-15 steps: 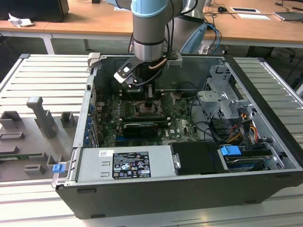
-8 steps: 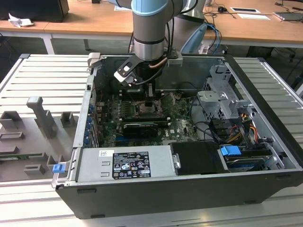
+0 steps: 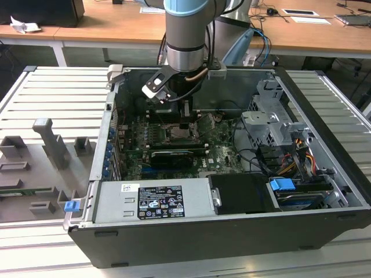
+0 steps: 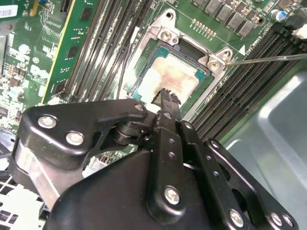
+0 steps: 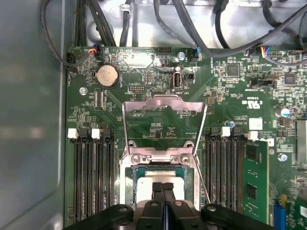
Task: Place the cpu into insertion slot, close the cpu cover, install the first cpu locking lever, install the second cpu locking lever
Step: 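Close the cpu cover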
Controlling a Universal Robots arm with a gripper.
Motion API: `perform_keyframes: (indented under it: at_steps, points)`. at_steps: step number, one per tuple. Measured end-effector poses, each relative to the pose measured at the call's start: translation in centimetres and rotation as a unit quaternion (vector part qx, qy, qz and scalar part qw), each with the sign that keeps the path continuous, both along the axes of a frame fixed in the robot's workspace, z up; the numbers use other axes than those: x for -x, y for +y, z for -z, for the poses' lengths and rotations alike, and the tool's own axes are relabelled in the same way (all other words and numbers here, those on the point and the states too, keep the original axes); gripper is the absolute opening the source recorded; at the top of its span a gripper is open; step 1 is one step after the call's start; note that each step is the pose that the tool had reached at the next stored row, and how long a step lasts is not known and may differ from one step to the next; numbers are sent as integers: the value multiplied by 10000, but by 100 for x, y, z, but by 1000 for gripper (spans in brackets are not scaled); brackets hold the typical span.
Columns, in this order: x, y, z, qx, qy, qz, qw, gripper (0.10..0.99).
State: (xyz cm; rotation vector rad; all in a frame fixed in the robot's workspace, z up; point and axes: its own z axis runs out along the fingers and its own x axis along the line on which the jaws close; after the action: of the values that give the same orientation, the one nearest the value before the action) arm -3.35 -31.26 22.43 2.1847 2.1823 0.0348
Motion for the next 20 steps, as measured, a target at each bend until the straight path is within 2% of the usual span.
perform_keyframes:
  at_steps: [2,3,4,7,9,12,15,20]
  points:
    - [-11,-1,-32,1,0,-1,10000,106]
    - [-73,0,-31,1,0,0,10000,106]
    - [-82,0,-35,3,1,0,10000,106]
    - [-82,0,-111,3,0,0,10000,106]
    - [-95,0,-111,2,-1,-1,10000,106]
    - [-197,0,-112,3,-1,0,10000,106]
    - [-203,0,-132,3,0,0,10000,106]
    - [-203,0,-276,4,0,0,10000,106]
